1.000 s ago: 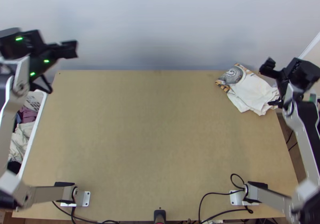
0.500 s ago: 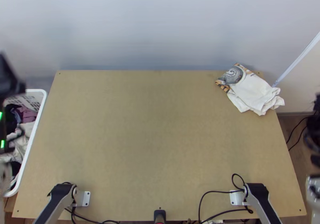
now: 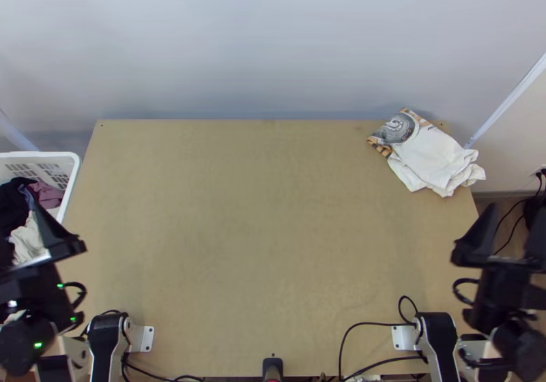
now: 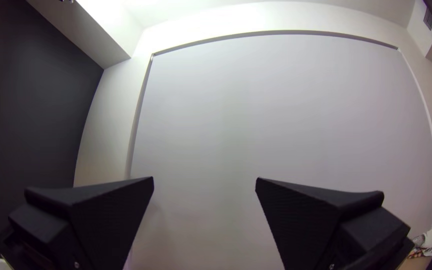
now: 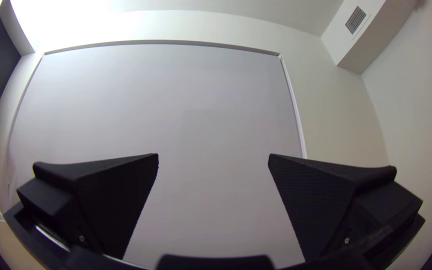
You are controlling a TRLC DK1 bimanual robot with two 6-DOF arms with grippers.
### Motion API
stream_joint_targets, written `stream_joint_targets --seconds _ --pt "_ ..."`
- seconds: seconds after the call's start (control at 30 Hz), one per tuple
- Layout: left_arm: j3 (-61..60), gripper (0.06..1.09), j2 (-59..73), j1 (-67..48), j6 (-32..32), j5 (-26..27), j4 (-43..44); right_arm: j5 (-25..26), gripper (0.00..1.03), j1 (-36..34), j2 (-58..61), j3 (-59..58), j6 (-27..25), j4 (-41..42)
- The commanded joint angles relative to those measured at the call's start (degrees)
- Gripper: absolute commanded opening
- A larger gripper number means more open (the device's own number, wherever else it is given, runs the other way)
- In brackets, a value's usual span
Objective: Fold the t-shirt
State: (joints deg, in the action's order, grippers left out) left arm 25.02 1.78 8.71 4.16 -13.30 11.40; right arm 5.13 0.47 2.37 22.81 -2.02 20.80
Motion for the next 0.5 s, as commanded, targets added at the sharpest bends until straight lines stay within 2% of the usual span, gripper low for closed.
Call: stream_joint_targets --seconds 0.0,0.17,0.37,0.47 --pt "-4.4 1.05 -2.0 0.5 0.2 0.0 1.7 0.1 1.0 0.8 -2.7 -4.5 0.0 0.9" --pt "-13.3 1.05 -2.0 0.4 0.2 0.1 1.4 0.1 1.0 0.8 -2.8 -10.3 1.9 0.1" --pt "-23.3 1.05 -2.0 -1.4 -1.4 1.0 4.2 0.2 1.0 0.8 -2.7 -16.1 15.0 -5.9" --pt "-25.2 1.05 -2.0 -2.1 -2.5 1.1 2.9 0.2 1.0 1.1 -2.8 -18.1 18.9 -11.3"
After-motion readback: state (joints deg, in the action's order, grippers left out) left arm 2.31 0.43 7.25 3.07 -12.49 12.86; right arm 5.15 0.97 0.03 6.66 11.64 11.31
